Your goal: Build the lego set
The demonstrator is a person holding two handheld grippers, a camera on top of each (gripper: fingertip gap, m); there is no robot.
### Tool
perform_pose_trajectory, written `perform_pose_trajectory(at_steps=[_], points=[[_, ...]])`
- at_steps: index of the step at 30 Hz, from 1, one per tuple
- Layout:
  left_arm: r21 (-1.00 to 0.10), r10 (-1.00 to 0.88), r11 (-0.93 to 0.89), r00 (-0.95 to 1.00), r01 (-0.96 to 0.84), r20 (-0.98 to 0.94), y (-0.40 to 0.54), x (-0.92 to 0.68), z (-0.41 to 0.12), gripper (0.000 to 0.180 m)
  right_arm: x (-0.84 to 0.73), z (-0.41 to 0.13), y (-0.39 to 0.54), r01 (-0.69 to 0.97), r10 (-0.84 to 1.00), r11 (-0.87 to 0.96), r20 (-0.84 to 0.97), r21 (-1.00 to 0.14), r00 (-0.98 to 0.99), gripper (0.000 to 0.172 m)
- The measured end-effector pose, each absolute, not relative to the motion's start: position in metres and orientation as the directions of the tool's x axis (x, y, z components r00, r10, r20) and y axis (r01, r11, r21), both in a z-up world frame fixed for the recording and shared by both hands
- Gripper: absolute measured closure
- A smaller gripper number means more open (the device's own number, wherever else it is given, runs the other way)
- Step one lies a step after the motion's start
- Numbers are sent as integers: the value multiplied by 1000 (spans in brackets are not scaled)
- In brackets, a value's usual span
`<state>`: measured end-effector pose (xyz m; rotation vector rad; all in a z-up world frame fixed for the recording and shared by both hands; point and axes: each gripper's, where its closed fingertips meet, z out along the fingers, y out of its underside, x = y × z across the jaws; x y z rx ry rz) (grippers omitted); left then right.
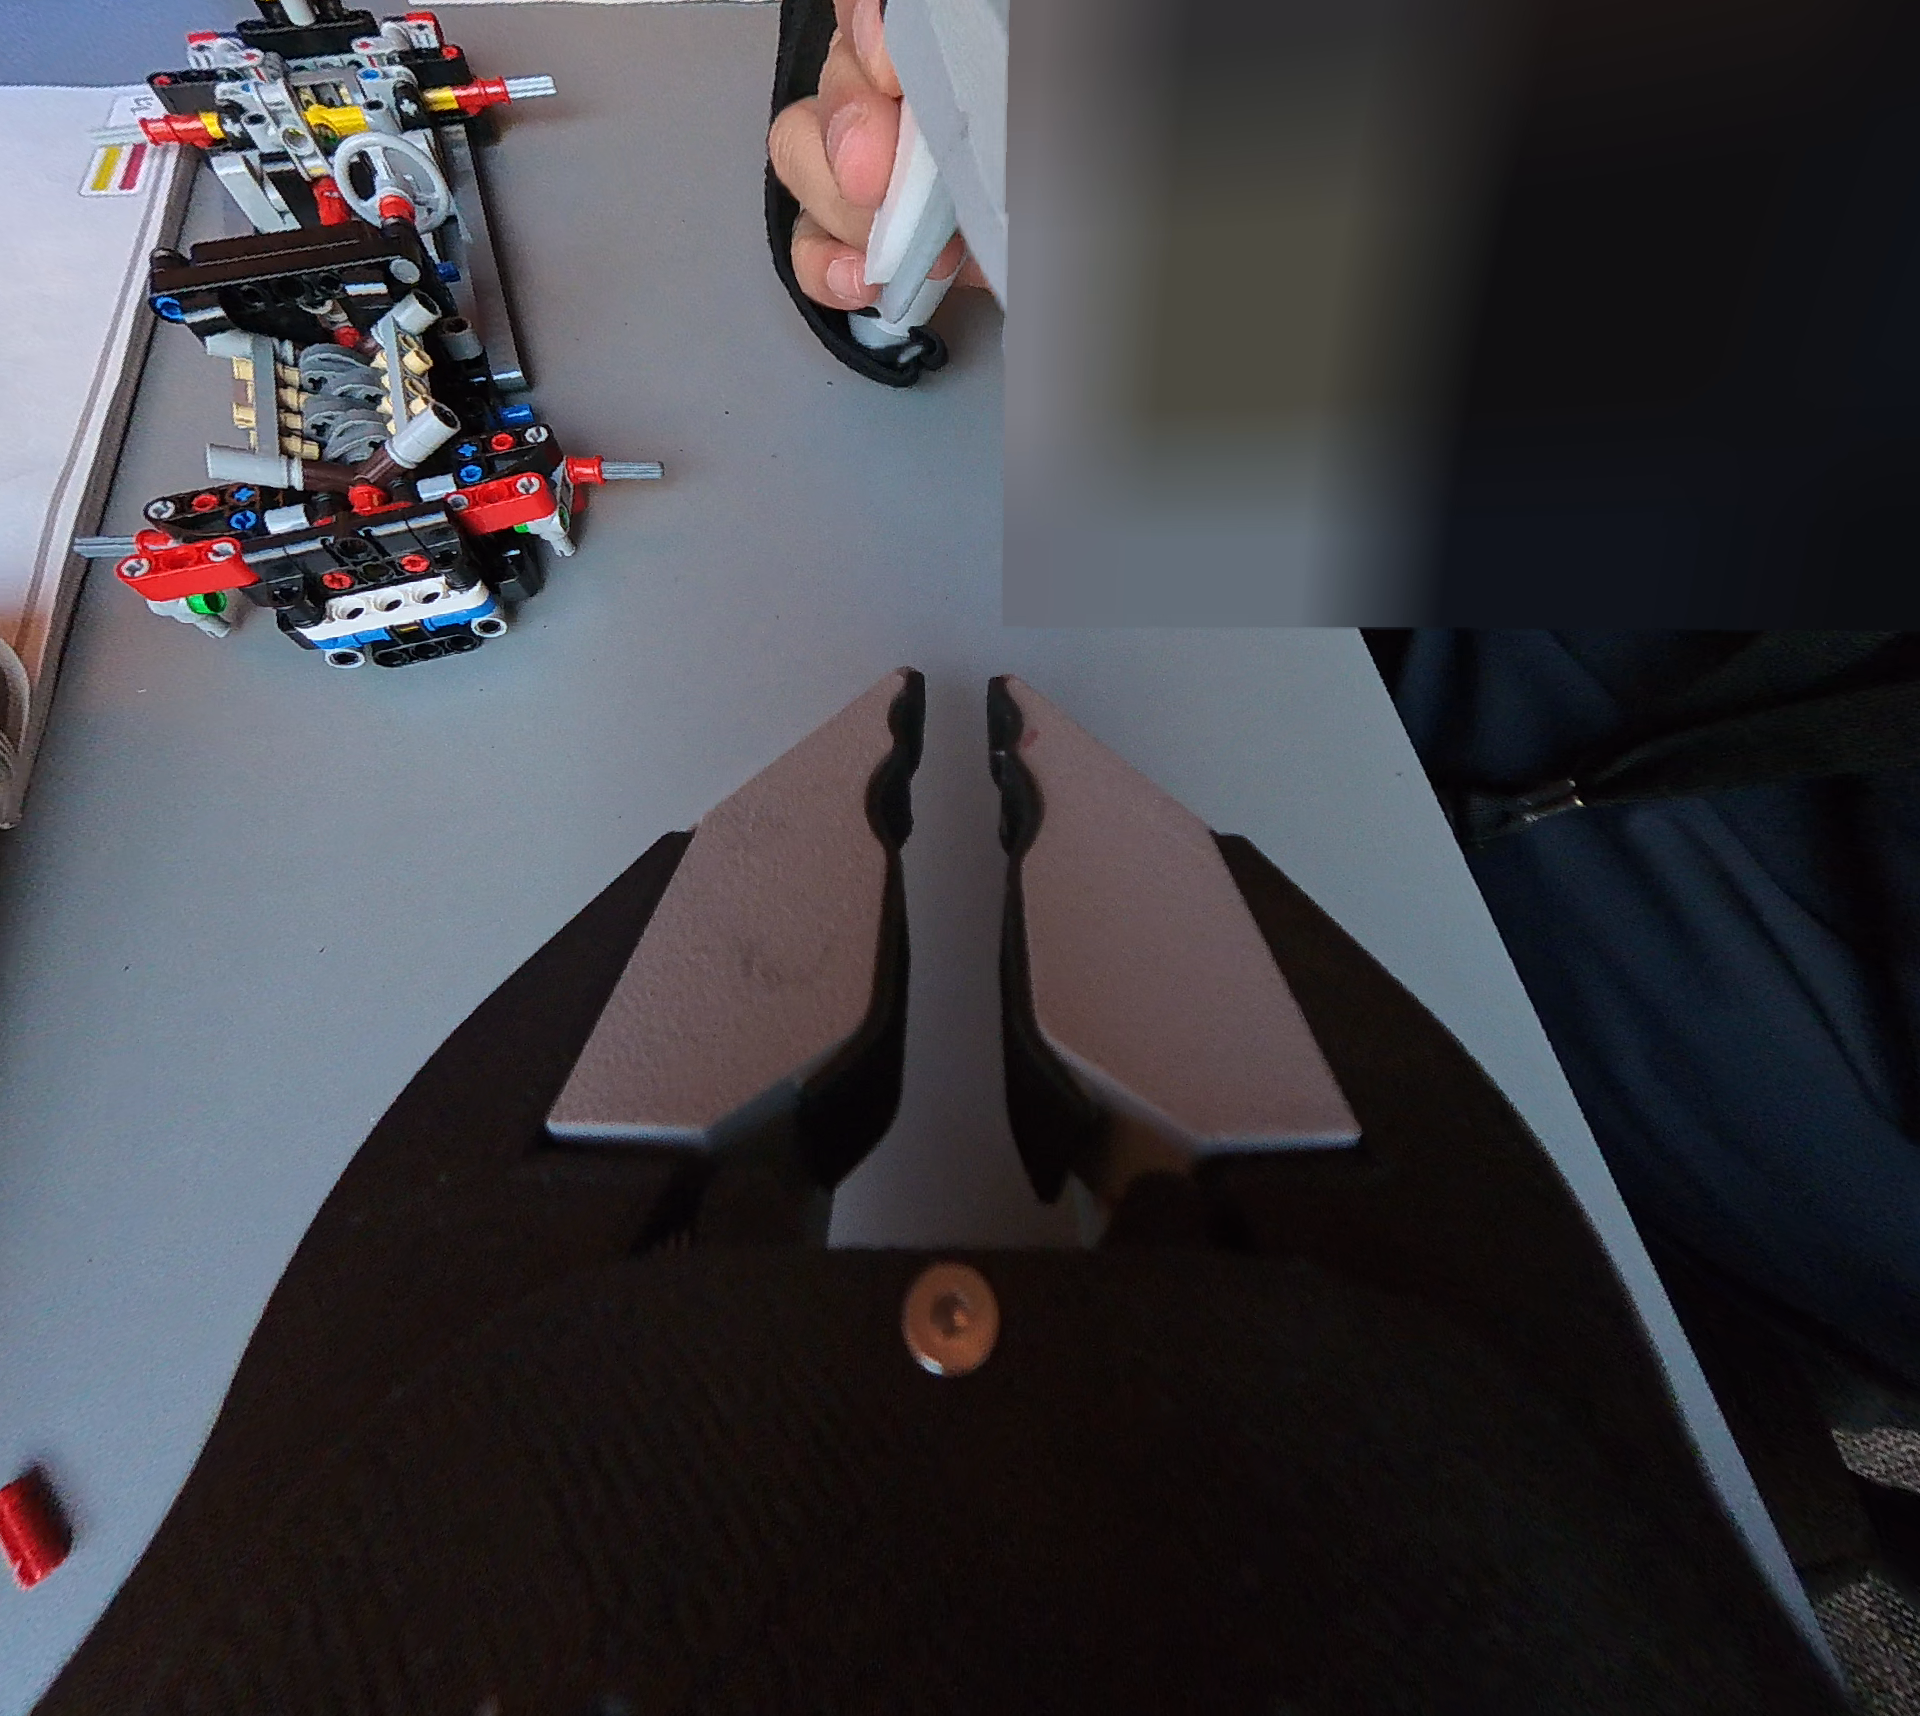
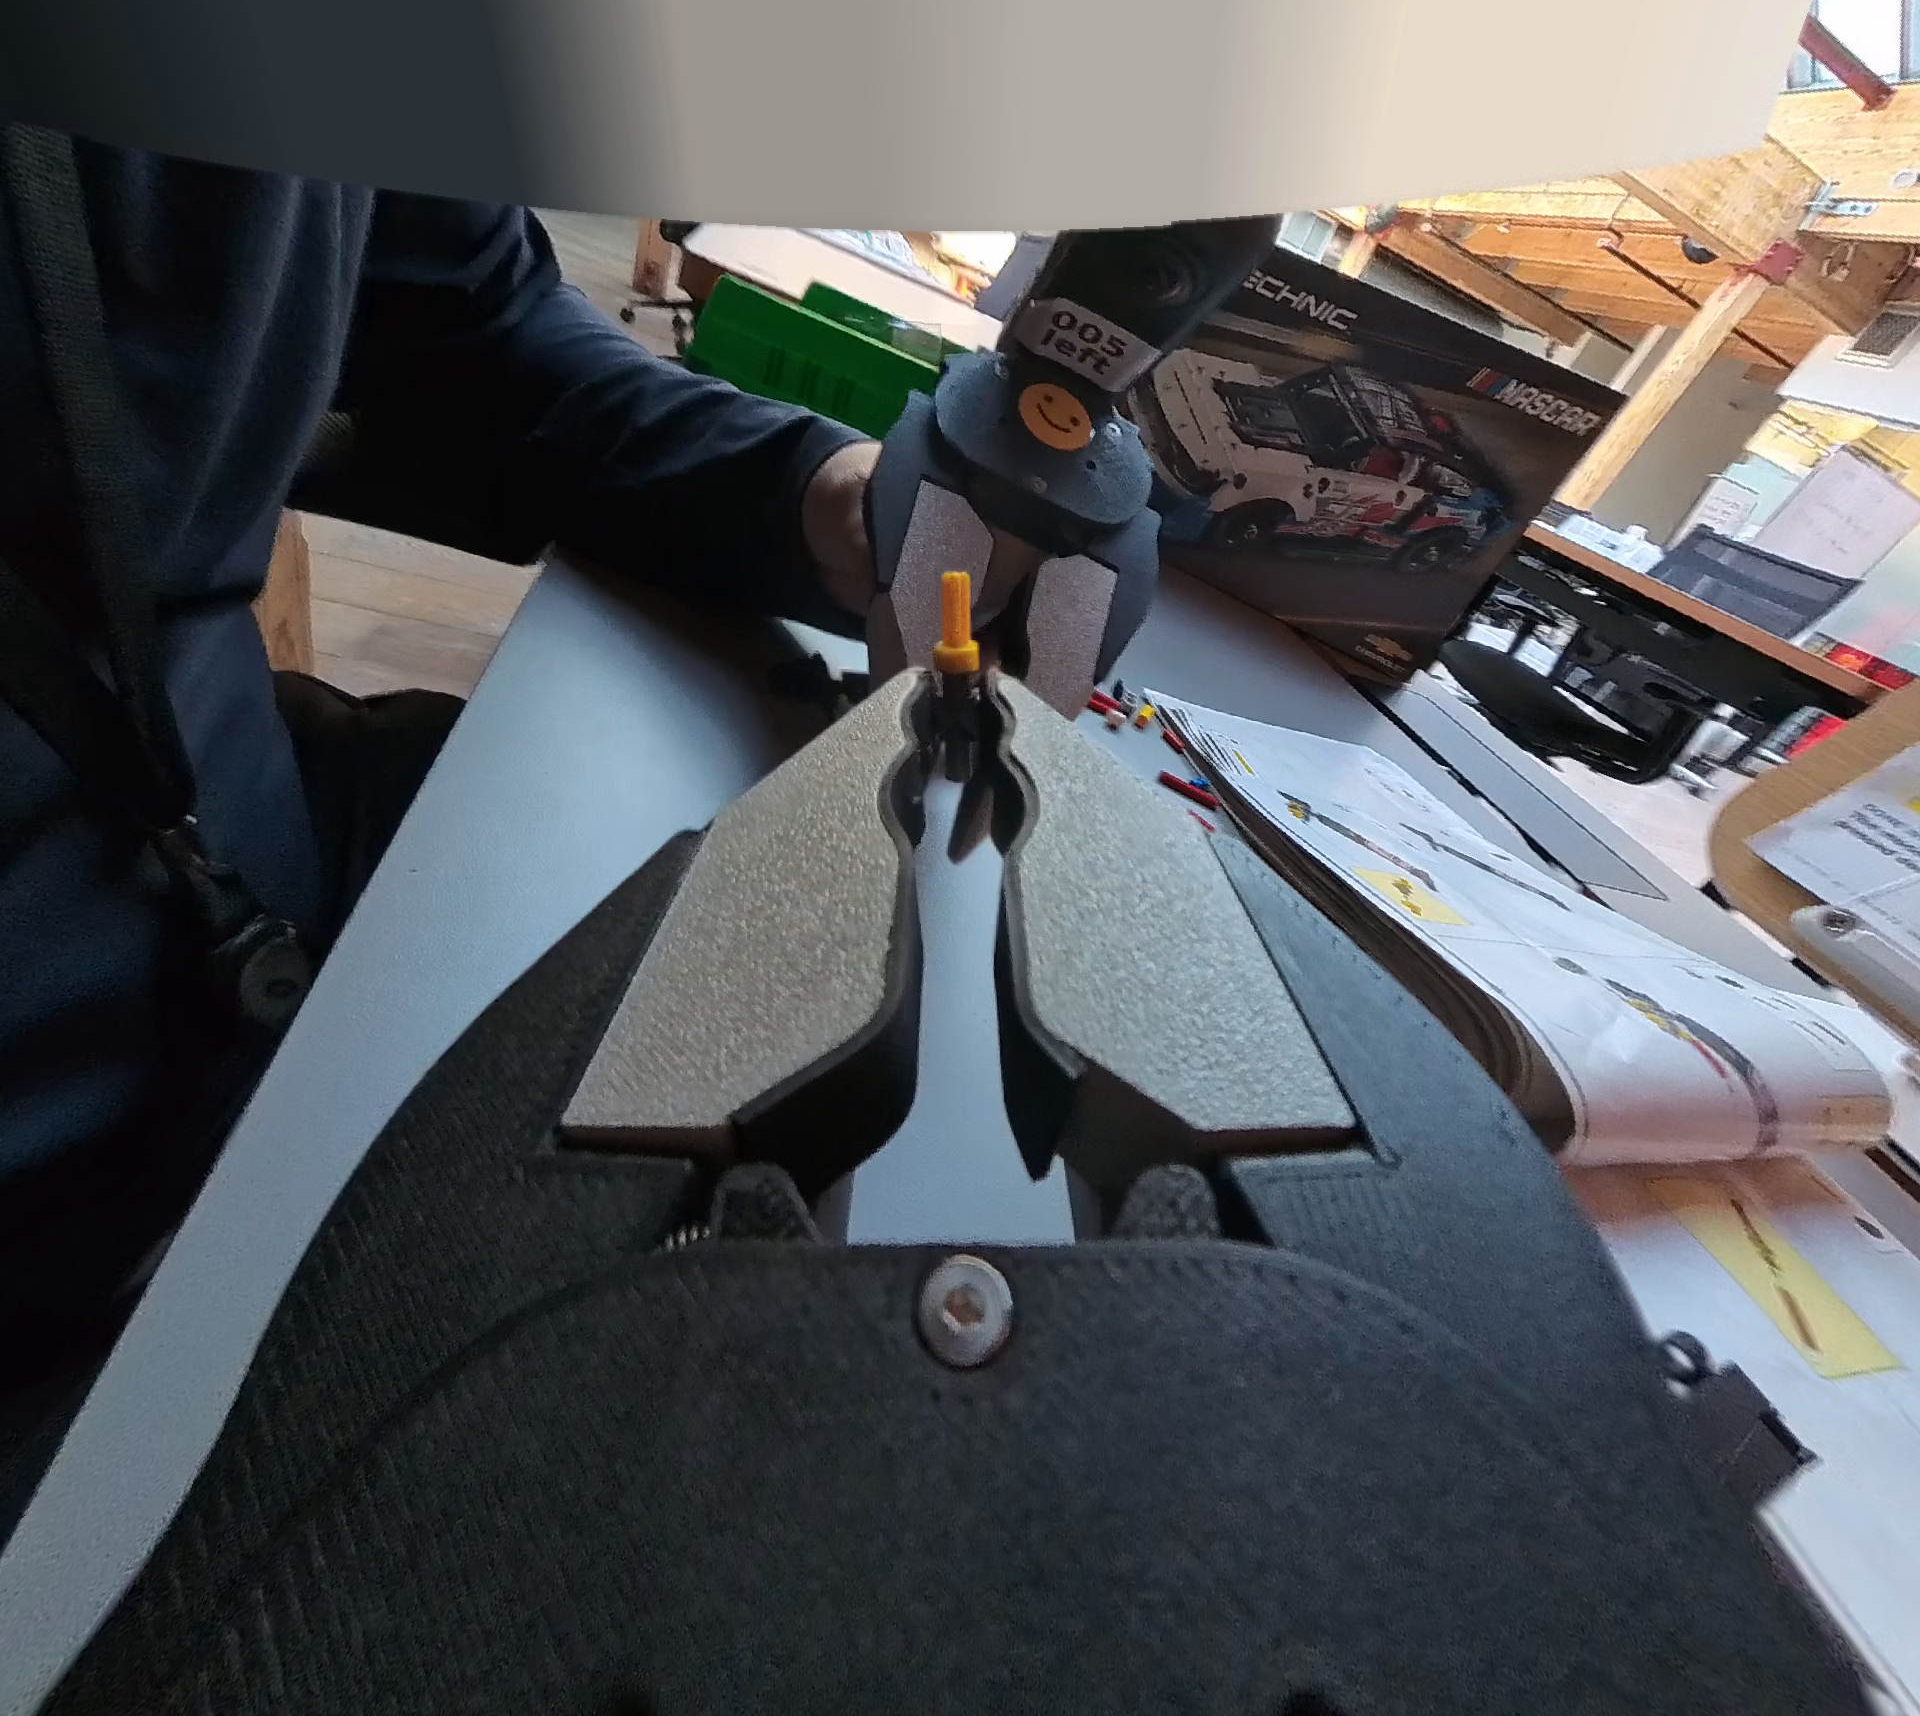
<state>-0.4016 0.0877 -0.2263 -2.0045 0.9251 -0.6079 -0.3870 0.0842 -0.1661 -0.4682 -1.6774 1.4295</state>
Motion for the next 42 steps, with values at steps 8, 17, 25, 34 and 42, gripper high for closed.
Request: perform_pose_trajectory(at_steps=[8,17,25,34,42], points=[[-844,-772,-403,627,-354,106,90,-404,-224,167,-409,-204,98,-108,596,743,727,-660,-342,167],[-822,-753,-489,617,-291,230,88,-395,-225,162,-418,-222,98,-4,132,991,973,-135,-189,167],[-806,-693,-531,681,-262,236,95,-402,-229,176,-421,-221,100,42,27,999,989,-21,-149,165],[-878,-741,-347,670,-329,42,97,-403,-214,178,-420,-202,110,36,258,966,962,-255,-89,165],[-914,-705,95,621,-395,-342,89,-392,-170,178,-405,-161,114,-109,558,826,830,-554,10,165]])
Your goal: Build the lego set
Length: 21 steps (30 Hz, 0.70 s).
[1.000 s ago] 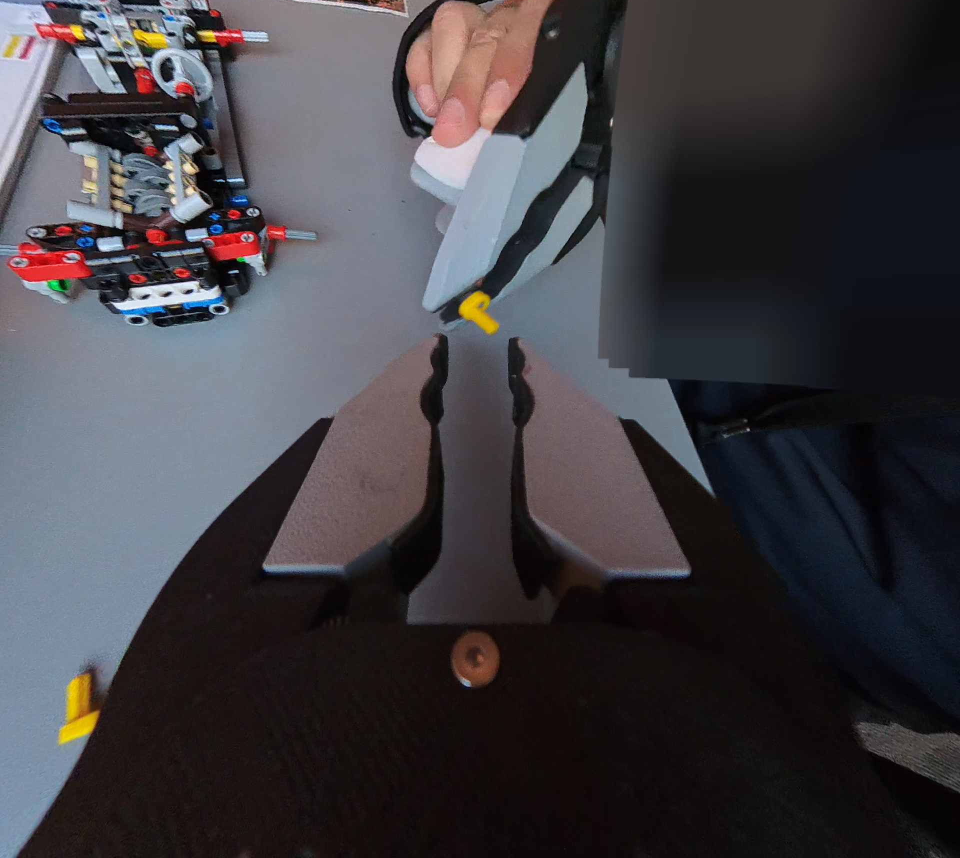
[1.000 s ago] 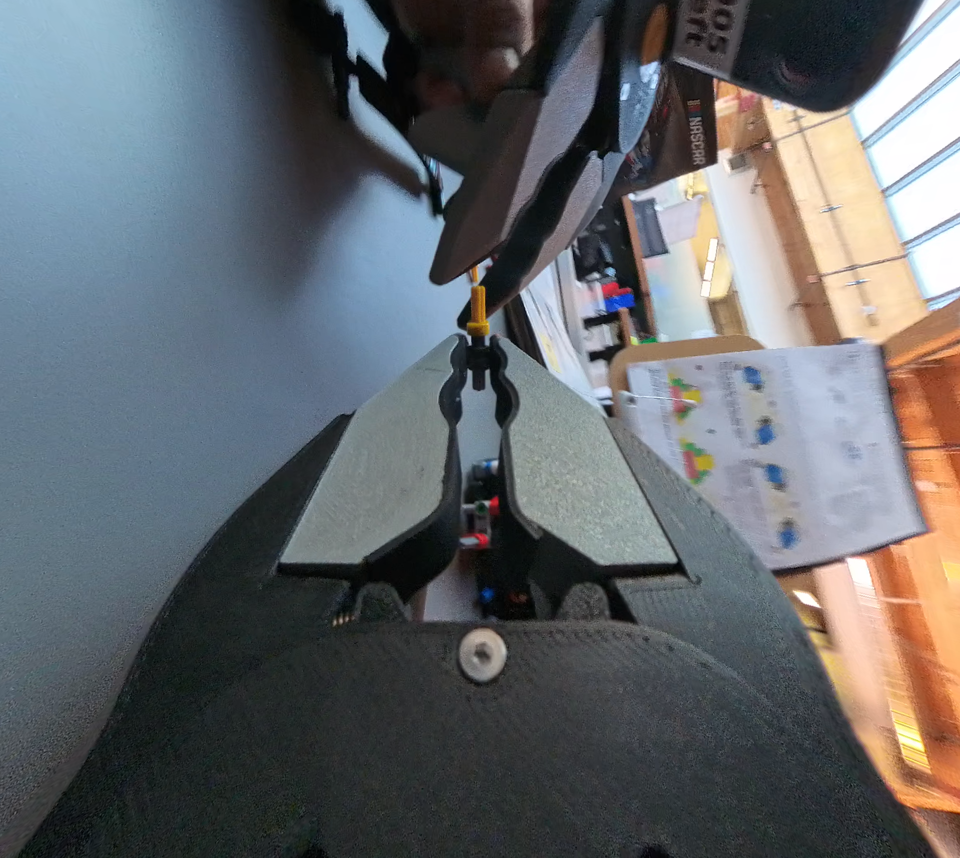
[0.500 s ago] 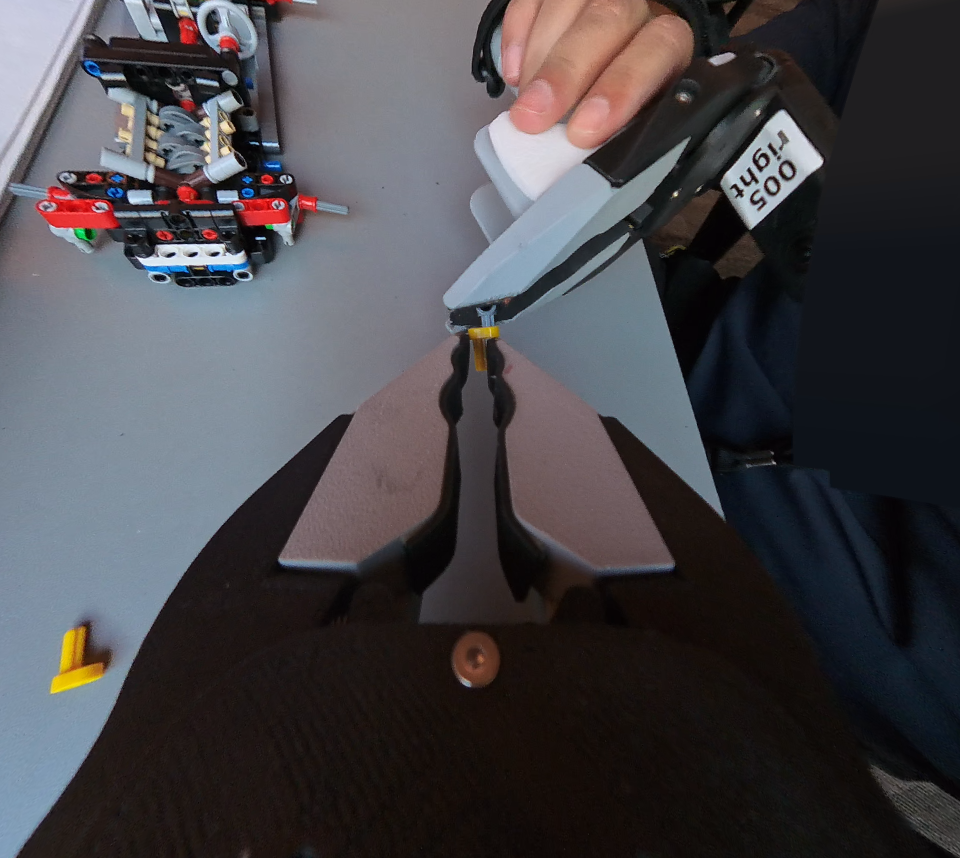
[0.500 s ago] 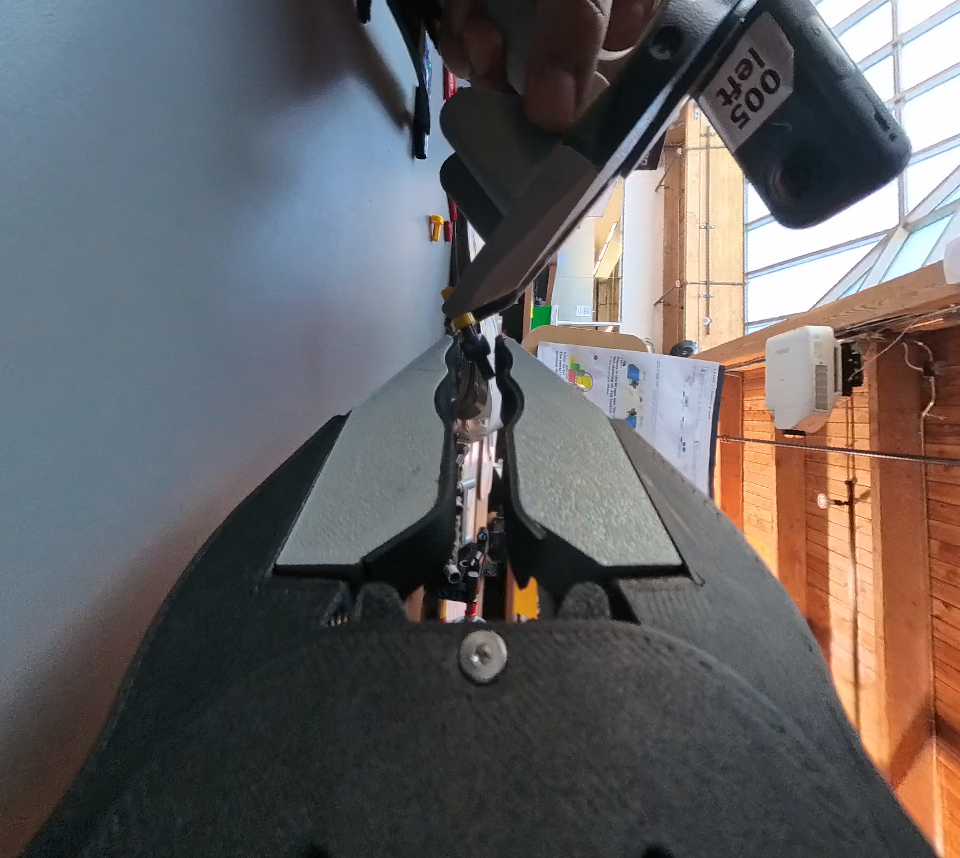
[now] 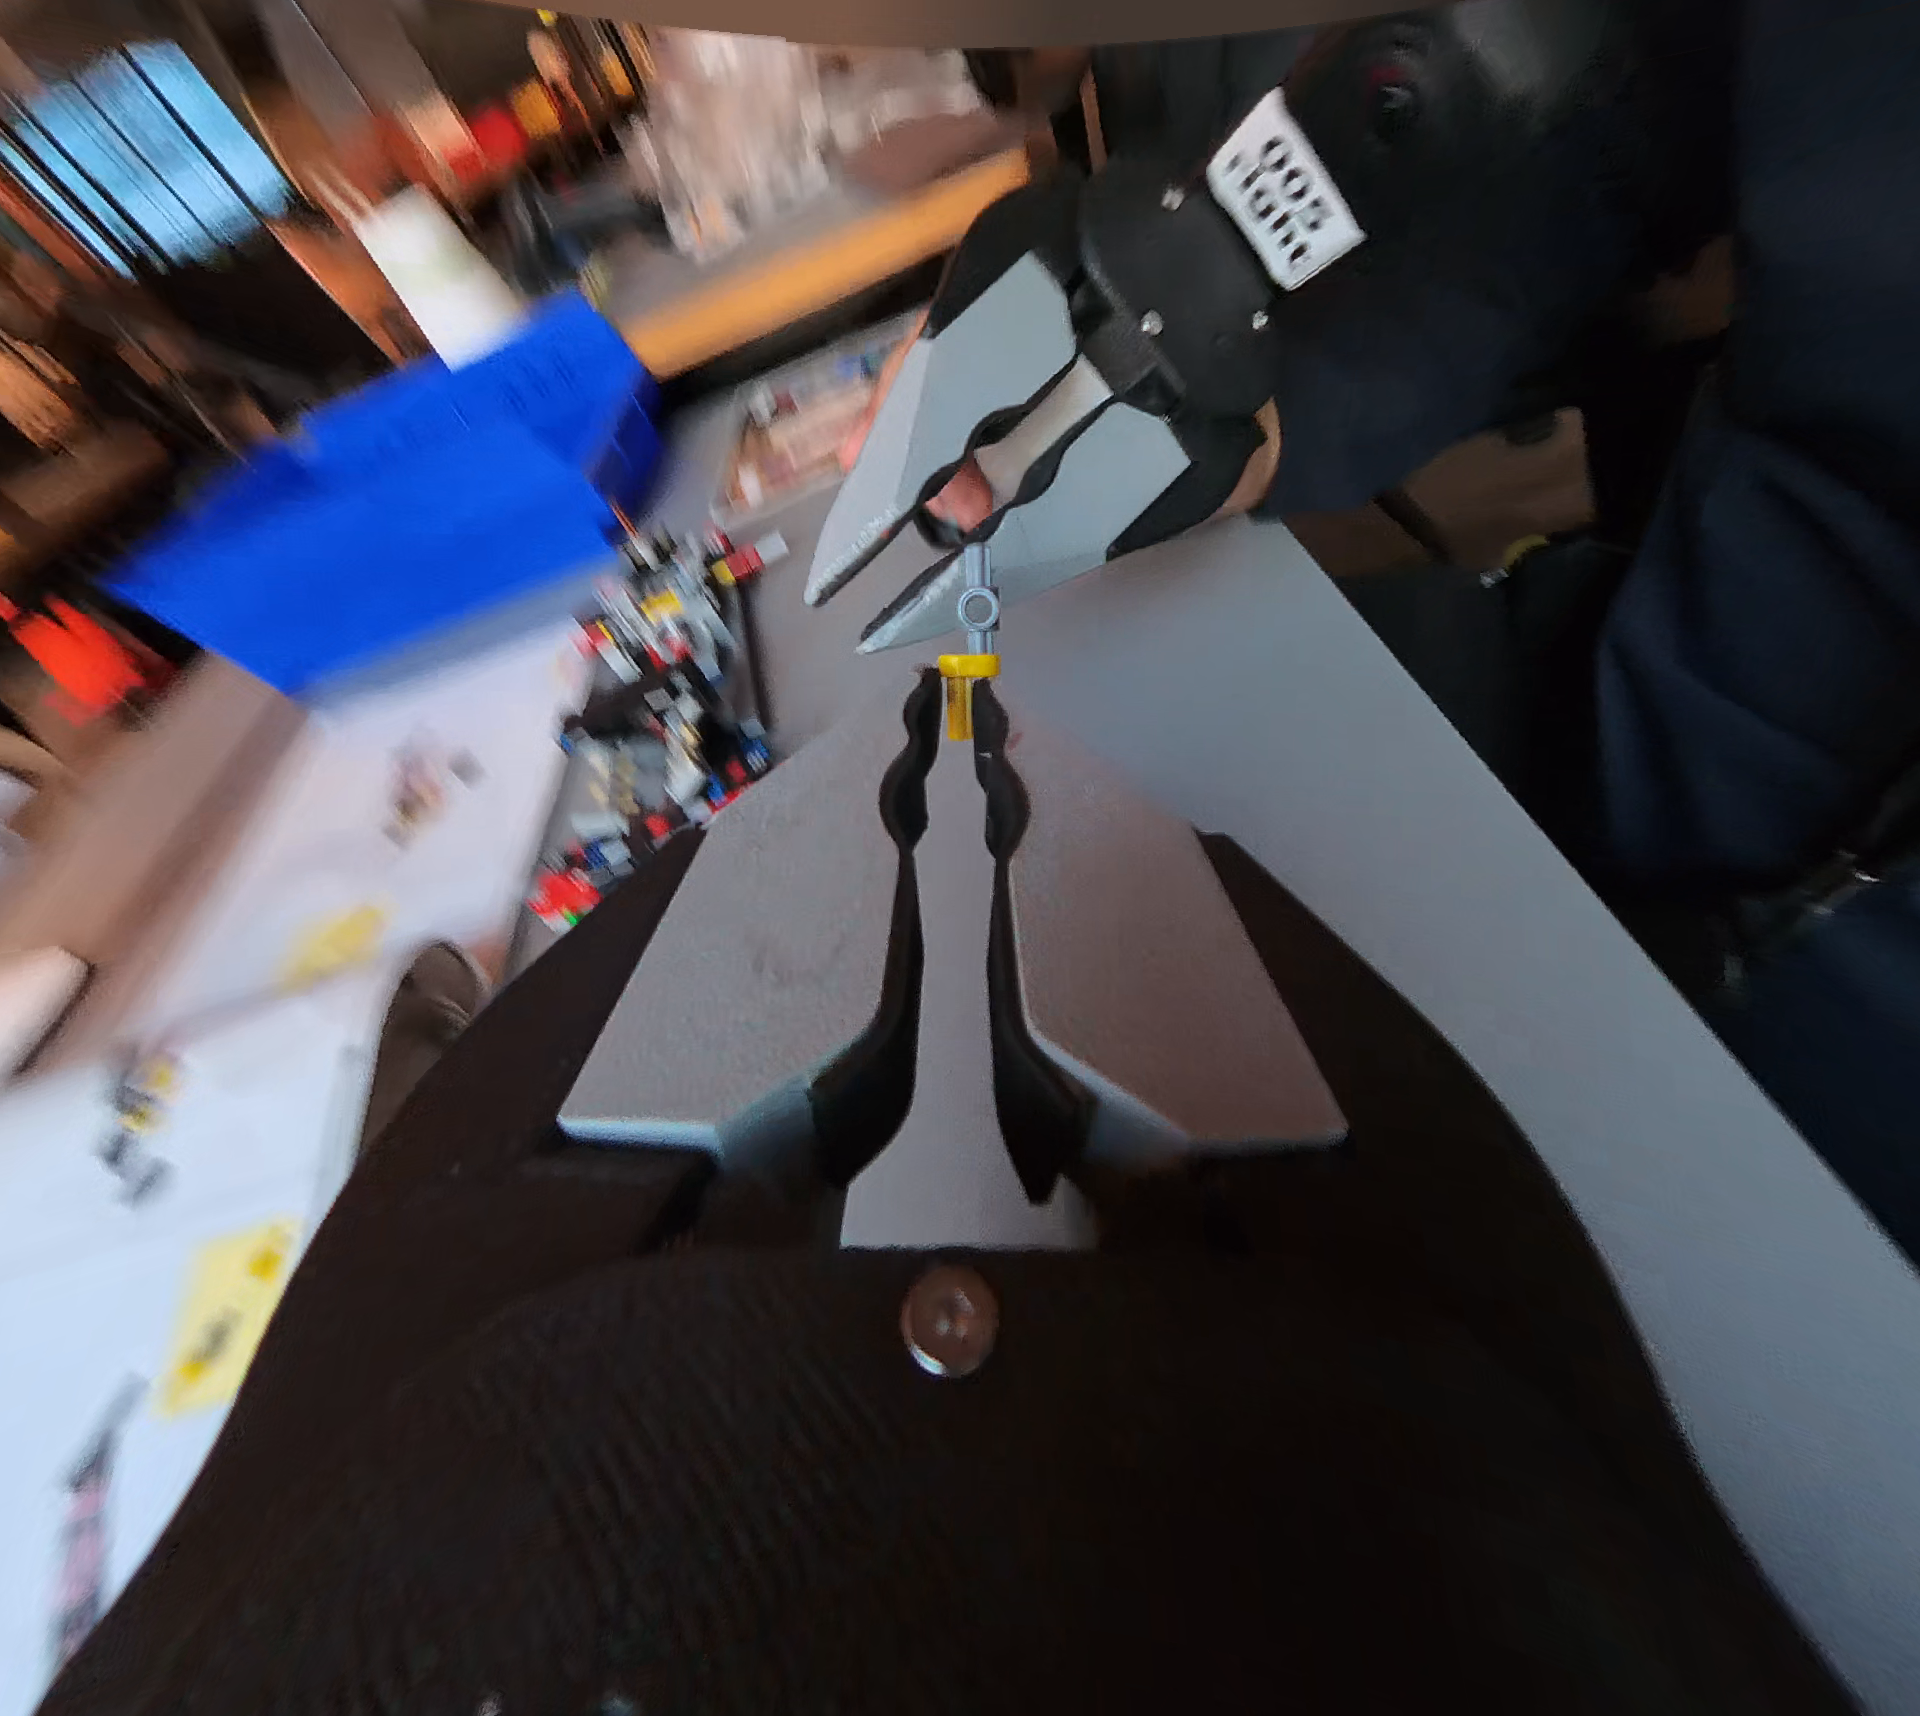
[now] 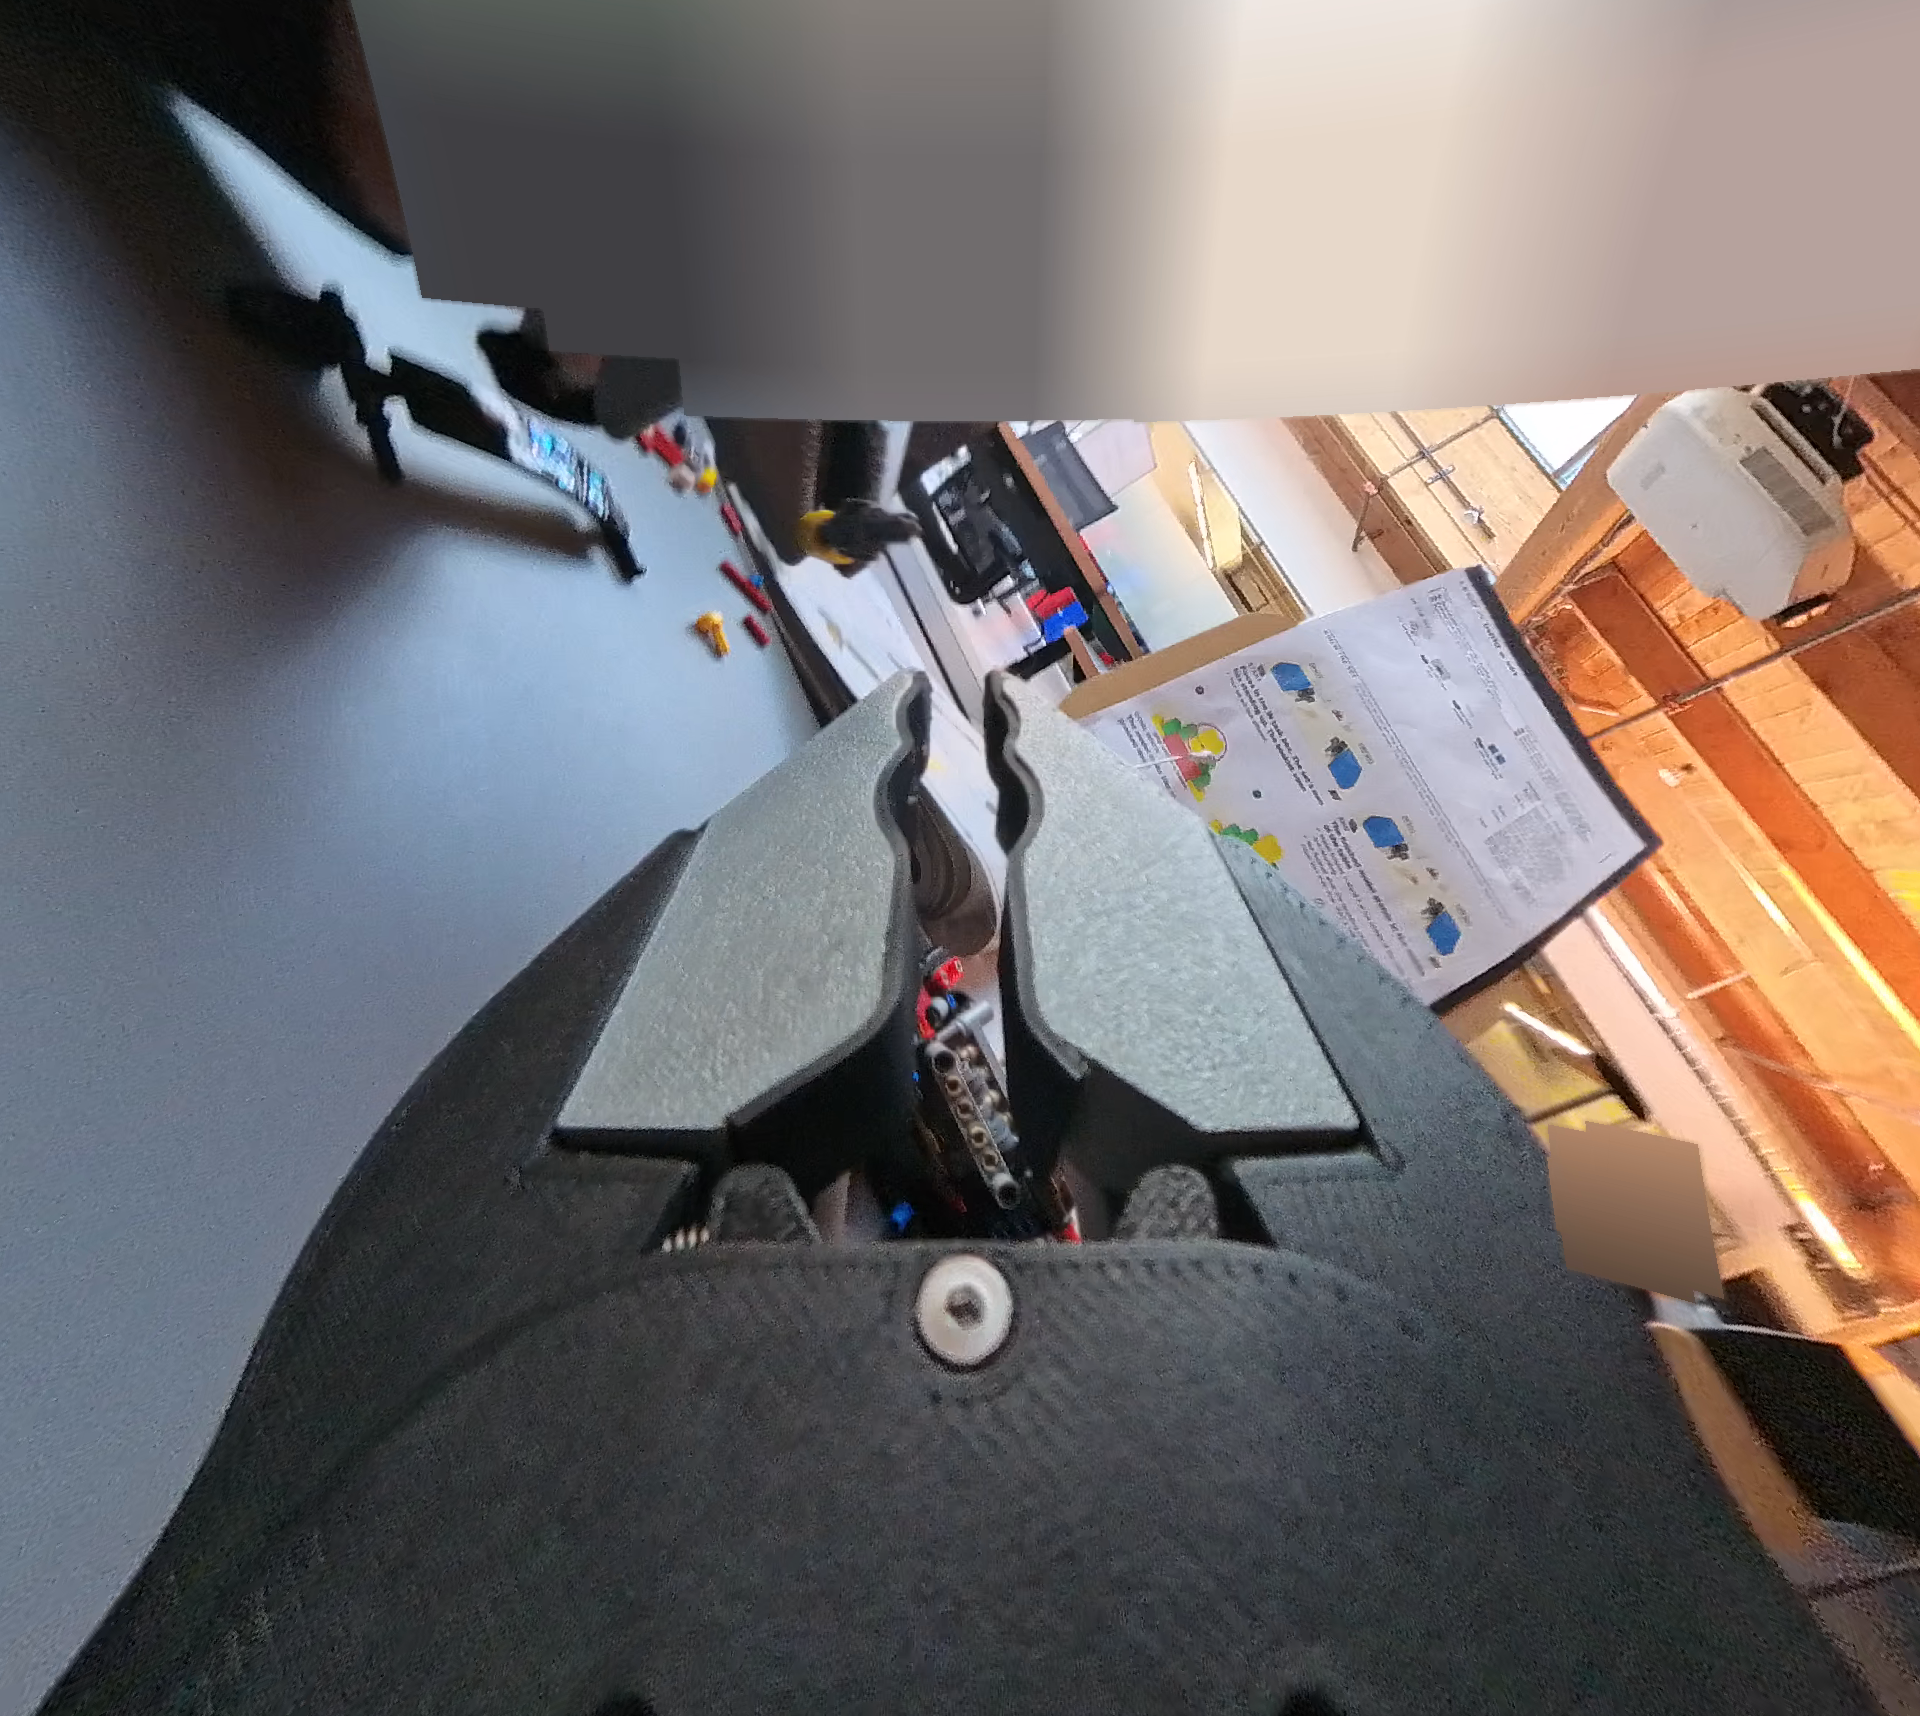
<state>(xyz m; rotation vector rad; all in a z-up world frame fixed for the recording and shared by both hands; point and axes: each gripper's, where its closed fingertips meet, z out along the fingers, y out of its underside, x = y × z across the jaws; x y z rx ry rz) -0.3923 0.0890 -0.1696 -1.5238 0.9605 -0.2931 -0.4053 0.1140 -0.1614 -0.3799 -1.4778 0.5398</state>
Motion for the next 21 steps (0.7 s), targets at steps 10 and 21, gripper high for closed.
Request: perform_pose_trajectory(at_steps=[10,21], points=[[-857,-623,430,593,-286,-510,74,-391,-126,178,-396,-150,114,-208,748,635,659,-744,-73,160],[-858,-657,501,597,-111,-460,57,-399,-98,179,-395,-148,116,-218,753,629,655,-746,-66,161]])
